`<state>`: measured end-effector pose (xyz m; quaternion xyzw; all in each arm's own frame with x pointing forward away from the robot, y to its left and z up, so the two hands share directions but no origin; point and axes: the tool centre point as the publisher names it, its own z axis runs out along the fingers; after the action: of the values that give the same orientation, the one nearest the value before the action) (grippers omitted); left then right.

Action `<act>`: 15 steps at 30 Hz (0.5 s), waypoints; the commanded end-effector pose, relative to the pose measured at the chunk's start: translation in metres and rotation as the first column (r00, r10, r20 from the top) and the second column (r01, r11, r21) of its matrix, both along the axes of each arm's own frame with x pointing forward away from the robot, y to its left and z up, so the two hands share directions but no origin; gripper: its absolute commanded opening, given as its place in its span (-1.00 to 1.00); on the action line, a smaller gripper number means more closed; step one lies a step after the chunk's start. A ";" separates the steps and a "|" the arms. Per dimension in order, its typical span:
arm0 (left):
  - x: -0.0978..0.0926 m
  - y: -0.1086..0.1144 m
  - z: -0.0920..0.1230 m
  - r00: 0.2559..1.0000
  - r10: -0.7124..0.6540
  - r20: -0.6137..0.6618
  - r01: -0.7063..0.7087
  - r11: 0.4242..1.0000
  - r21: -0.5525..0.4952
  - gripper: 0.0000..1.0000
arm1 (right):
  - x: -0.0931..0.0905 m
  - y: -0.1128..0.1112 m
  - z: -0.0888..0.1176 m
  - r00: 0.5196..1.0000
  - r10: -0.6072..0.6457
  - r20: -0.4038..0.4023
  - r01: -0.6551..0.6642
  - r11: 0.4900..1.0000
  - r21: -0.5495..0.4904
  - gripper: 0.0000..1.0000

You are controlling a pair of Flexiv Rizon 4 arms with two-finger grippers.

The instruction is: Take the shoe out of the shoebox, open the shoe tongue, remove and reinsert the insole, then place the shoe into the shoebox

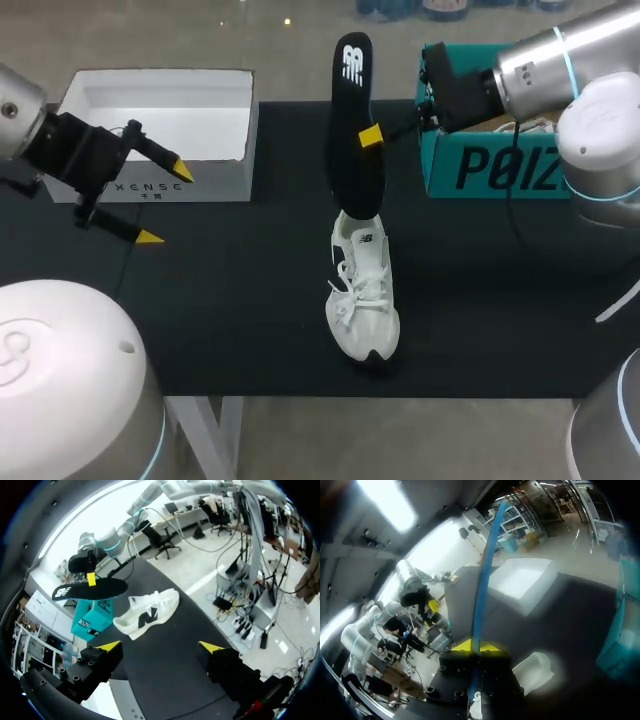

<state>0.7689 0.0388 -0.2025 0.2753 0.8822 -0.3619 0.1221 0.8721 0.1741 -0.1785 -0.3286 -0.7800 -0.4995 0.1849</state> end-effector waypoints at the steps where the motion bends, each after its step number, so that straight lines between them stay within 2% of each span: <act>1: -0.001 0.000 0.000 1.000 0.001 0.000 -0.001 1.000 0.005 1.00 | 0.016 0.003 -0.016 1.000 0.008 0.012 -0.008 1.000 0.026 -1.00; 10: -0.001 0.000 0.000 1.000 0.001 0.000 -0.001 1.000 0.005 1.00 | 0.045 -0.011 -0.032 0.999 -0.003 0.050 0.003 1.000 0.012 -1.00; 15: -0.001 0.000 0.000 1.000 0.001 0.000 -0.001 1.000 0.005 1.00 | 0.053 -0.016 -0.048 0.998 -0.011 0.054 0.011 1.000 0.003 -1.00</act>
<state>0.7687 0.0387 -0.2027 0.2757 0.8822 -0.3617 0.1221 0.9189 0.1562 -0.2173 -0.3201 -0.7831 -0.5091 0.1586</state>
